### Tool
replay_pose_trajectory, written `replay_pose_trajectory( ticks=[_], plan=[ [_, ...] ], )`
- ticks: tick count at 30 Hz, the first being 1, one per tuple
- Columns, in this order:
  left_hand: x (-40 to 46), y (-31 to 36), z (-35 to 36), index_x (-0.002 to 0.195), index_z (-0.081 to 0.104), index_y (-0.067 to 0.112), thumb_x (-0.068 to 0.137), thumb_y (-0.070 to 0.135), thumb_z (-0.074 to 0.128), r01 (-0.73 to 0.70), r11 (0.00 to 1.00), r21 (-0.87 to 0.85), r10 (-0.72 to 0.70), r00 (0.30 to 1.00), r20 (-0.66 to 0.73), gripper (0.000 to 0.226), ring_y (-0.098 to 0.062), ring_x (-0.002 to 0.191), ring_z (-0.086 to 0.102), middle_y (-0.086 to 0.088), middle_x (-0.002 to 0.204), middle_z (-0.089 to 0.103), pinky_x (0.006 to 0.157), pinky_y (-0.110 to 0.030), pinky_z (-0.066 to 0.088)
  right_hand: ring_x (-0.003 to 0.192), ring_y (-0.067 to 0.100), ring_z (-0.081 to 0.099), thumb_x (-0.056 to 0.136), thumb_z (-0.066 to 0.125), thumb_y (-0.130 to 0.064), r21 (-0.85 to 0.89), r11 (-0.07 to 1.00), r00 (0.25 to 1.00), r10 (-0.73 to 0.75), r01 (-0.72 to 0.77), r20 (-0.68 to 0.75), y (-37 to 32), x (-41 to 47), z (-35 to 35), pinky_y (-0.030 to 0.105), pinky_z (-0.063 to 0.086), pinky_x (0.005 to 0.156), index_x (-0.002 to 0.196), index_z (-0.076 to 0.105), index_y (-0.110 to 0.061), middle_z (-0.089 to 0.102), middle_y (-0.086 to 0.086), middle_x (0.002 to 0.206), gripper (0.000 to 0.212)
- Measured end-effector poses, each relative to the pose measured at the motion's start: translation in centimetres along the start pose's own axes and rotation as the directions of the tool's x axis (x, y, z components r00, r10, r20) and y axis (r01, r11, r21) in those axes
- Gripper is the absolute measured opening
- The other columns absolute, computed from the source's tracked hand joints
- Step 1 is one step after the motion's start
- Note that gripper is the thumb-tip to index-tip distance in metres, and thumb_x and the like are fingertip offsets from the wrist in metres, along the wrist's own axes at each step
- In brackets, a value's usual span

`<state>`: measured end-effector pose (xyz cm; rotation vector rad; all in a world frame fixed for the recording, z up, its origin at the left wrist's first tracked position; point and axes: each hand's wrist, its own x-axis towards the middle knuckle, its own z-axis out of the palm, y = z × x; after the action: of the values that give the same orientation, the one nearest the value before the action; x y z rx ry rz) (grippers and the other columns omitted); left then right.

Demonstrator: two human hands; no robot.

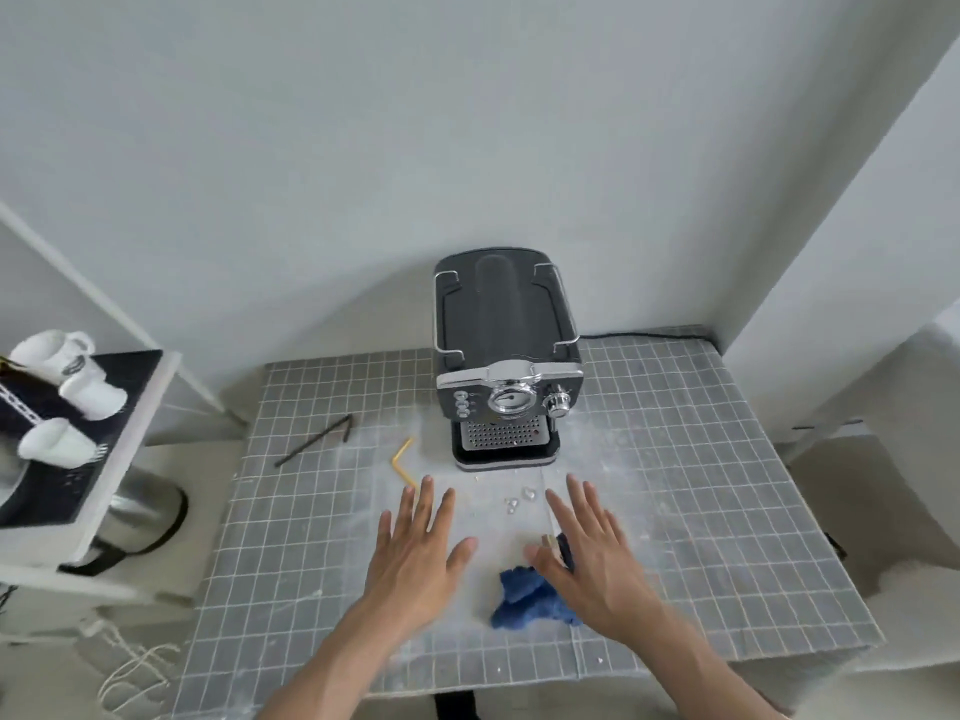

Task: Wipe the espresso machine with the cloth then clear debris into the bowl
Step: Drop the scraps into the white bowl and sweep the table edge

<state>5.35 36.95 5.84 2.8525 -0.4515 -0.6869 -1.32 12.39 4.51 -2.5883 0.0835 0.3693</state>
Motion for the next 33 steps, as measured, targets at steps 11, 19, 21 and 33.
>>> replay_pose_trajectory(
  ticks=[11,19,21,33],
  plan=[
    [3.8,-13.9,-1.5,0.165,-0.003,0.027,0.106,0.060,0.022,0.173,0.980,-0.095,-0.177,0.984,-0.035,0.072,-0.025,0.158,-0.017,-0.001,0.171,-0.018,0.128,-0.053,-0.002,0.161,0.015,-0.014,0.101,0.027,-0.076,-0.068,0.993,0.978,-0.085,0.099,0.190,-8.5,11.0,6.3,0.042,0.004,0.131,0.166,0.014,-0.033,-0.011,-0.008,0.174,0.079],
    [9.8,-22.1,-1.9,0.163,0.016,0.022,0.106,0.059,0.031,0.297,0.939,-0.175,-0.310,0.949,-0.051,0.070,-0.031,0.158,0.017,-0.011,0.171,0.018,0.124,-0.055,0.028,0.134,0.020,0.047,0.102,0.044,-0.061,-0.184,0.982,0.983,-0.016,0.049,0.180,-11.3,17.4,10.3,0.037,0.043,0.108,0.148,0.049,-0.030,0.053,-0.008,0.141,0.056],
    [11.8,-23.8,-2.0,0.160,0.027,0.019,0.106,0.055,0.037,0.305,0.938,-0.168,-0.322,0.943,-0.086,0.066,-0.031,0.148,0.038,-0.011,0.162,0.038,0.115,-0.054,0.042,0.129,0.021,0.051,0.101,0.049,-0.057,-0.185,0.982,0.983,0.013,0.022,0.185,-11.7,18.5,11.0,0.038,0.046,0.104,0.142,0.055,-0.028,0.056,-0.005,0.133,0.051],
    [18.4,-27.7,-1.8,0.112,0.068,0.024,0.098,0.033,0.066,0.351,0.919,-0.182,-0.382,0.906,-0.182,0.017,-0.028,0.112,0.054,-0.004,0.115,0.058,0.100,-0.042,0.048,0.107,0.019,0.059,0.105,0.050,-0.032,-0.162,0.982,0.984,0.116,-0.093,0.135,-12.8,22.1,13.8,0.032,0.051,0.076,0.112,0.057,-0.017,0.059,-0.001,0.113,0.018]
  ],
)
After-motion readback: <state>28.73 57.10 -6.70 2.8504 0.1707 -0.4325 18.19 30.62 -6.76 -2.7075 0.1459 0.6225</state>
